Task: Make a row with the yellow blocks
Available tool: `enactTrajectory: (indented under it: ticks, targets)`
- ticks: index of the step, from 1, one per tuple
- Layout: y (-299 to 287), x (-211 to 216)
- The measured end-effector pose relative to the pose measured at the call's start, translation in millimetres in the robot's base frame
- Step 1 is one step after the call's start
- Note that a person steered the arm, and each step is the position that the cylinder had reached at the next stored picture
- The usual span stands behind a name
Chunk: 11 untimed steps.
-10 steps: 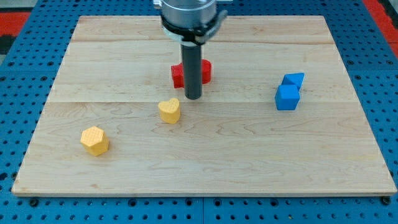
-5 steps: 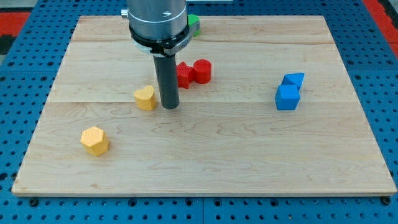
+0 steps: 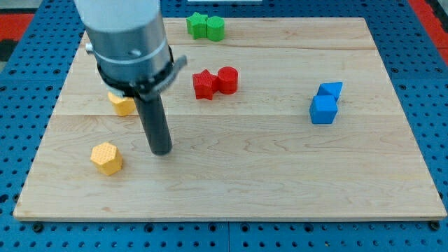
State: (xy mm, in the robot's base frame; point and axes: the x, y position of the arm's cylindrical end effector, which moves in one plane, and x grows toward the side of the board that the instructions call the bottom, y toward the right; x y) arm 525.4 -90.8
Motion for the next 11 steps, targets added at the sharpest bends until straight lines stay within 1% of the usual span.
enactTrajectory:
  ticks: [1,2,3,4,5,6,7,8,9,11]
  targets:
    - [22,43]
    - [20,65]
    - [-6,64]
    - [-35,51]
    - [-53,17]
    - [-40,36]
    - [-43,64]
    - [-93,38]
    - [-94,0]
    - [-94,-60]
